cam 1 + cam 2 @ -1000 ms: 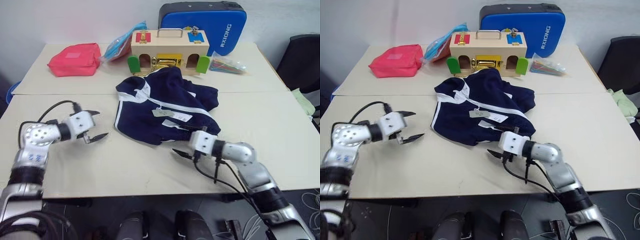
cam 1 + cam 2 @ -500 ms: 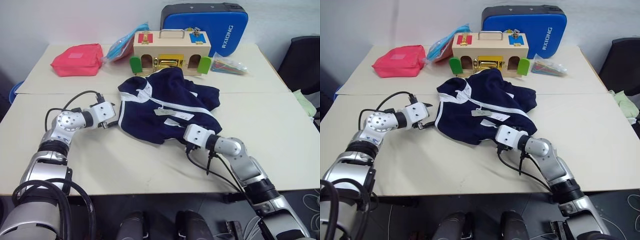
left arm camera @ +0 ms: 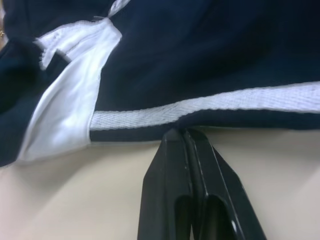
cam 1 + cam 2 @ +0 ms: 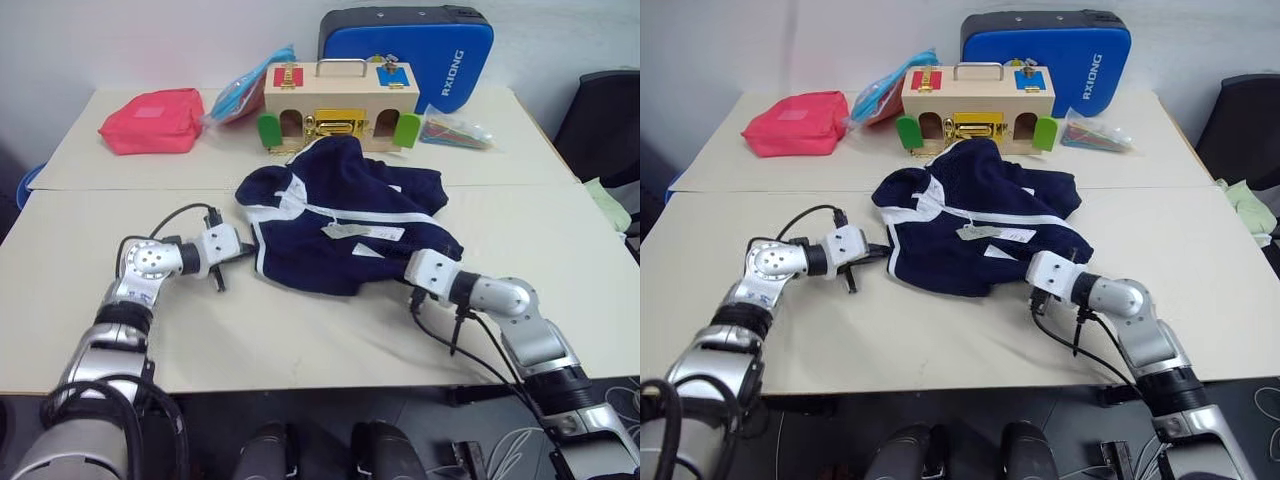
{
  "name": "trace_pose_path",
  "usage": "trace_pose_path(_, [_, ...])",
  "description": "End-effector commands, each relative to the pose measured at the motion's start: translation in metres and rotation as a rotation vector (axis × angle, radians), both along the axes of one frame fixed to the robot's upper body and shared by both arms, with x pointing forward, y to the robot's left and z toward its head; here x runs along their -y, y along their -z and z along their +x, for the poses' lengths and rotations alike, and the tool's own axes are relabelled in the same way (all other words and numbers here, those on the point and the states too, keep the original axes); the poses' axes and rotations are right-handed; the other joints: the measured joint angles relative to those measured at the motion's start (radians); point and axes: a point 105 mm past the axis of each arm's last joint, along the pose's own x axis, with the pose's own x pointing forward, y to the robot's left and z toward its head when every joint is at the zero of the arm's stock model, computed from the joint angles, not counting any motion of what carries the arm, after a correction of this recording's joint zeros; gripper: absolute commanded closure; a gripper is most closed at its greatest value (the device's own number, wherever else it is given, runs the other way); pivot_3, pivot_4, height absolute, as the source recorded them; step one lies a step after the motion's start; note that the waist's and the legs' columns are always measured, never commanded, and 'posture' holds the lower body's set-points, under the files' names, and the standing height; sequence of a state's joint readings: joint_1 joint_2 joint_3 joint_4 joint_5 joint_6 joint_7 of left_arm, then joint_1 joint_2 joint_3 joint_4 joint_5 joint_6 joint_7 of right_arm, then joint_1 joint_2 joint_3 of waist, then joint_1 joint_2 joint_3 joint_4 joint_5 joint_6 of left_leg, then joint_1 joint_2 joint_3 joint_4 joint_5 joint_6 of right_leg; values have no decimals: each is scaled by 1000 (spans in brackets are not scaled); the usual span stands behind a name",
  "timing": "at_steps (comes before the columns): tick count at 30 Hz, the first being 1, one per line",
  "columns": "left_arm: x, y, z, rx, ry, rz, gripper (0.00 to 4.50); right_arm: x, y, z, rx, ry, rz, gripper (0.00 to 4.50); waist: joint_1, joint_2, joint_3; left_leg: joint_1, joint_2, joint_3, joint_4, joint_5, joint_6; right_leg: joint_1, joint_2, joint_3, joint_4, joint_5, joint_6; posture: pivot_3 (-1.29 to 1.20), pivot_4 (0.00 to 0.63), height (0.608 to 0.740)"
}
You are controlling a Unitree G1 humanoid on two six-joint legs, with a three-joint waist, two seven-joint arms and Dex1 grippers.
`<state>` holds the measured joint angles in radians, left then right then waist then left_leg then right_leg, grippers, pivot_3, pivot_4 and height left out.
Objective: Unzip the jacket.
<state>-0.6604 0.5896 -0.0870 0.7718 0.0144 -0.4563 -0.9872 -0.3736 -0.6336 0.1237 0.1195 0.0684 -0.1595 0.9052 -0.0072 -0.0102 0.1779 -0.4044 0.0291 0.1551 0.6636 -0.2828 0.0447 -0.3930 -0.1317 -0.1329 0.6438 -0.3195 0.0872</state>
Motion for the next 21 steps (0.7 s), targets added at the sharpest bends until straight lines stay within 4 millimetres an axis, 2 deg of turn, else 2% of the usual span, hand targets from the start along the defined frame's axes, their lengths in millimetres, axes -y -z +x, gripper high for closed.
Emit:
trace_pose_path(1, [26, 18, -51, -179, 150, -30, 4500, 8, -17, -17, -6, -117, 48, 4462, -3, 0, 0, 0, 0, 0, 0, 0, 0, 0, 0, 1, -1, 0, 0, 0, 150, 740])
trace_pose_path(3, [37, 14, -81, -235, 183, -59, 4500, 18, -16, -22, -46, -143, 49, 4462, -11, 0, 0, 0, 1, -2, 0, -2, 0, 2, -2, 3, -1, 0, 0, 0, 150, 740])
trace_pose_path(8, [44, 13, -125, -341, 151, -110, 4500, 39, -16, -29, -101, -179, 22, 4462, -15, 1, 1, 1, 2, -5, 1, -1, -1, 3, -3, 3, -6, 0, 0, 0, 150, 740])
trace_pose_path(13, [43, 2, -165, -426, 186, -196, 4500, 49, -10, -61, -391, -290, 10, 4463, -15, 2, 1, 1, 3, -7, -1, -2, -2, 3, -4, 3, -8, 0, -1, 0, 150, 740])
trace_pose_path(15, [40, 0, -171, -450, 181, -208, 4500, 49, -7, -72, -465, -320, -7, 4463, -13, 2, 1, 1, 3, -7, -1, -2, -2, 3, -4, 3, -9, -1, -1, 0, 150, 740])
trace_pose_path(17, [29, 7, -173, -455, 160, -167, 4500, 50, -2, -87, -557, -361, -52, 4463, -12, 2, 1, 1, 3, -7, -1, -2, -2, 3, -4, 3, -9, -1, -1, 0, 150, 740])
trace_pose_path(21, [15, 12, -173, -465, 120, -179, 4500, 51, 14, -105, -622, -387, -124, 4463, -5, 3, 1, 1, 3, -7, -1, -4, -2, 3, -4, 2, -9, -1, -2, 0, 150, 740])
